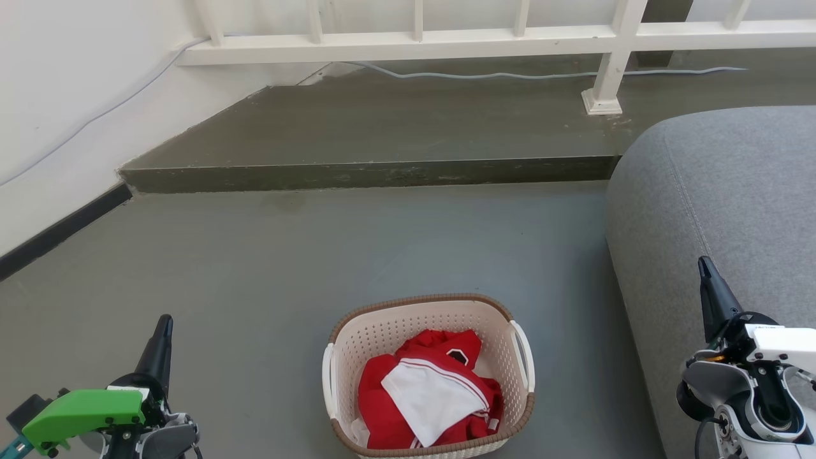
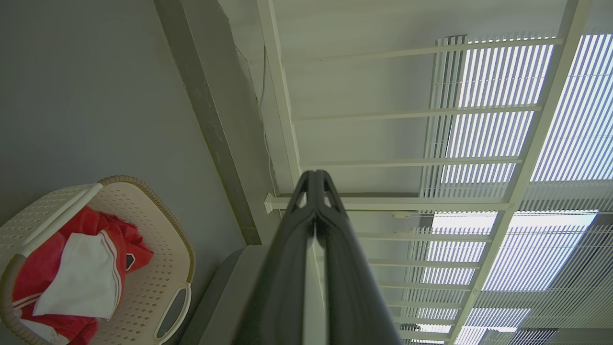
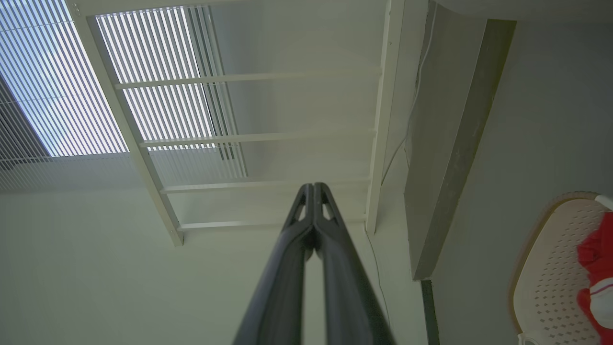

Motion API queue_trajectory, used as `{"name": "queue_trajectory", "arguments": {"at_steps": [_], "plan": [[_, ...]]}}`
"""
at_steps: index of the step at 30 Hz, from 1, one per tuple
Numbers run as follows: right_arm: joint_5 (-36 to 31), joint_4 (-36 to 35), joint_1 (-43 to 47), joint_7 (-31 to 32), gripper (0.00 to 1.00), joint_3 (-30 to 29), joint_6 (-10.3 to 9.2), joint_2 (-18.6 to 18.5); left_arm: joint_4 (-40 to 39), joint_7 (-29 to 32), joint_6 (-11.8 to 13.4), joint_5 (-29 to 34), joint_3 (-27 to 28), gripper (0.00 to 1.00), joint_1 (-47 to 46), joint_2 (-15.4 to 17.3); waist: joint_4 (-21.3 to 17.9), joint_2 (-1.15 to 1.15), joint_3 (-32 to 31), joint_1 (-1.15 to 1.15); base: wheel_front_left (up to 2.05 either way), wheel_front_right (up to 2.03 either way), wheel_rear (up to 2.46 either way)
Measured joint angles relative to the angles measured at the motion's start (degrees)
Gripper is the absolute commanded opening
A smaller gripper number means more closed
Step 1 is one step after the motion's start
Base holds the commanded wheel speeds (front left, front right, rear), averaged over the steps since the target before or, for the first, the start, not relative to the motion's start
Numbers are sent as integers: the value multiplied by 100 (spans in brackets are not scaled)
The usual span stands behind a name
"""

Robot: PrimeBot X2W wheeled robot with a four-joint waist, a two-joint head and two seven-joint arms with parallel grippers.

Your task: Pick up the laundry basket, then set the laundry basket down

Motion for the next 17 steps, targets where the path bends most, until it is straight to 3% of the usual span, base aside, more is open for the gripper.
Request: {"name": "queue_trajectory", "arguments": {"at_steps": [17], "plan": [[-1, 1, 0, 8, 0, -8, 0, 4, 2, 1, 0, 0, 19, 0, 0, -4, 0, 0, 0, 0, 0, 0, 0]]}}
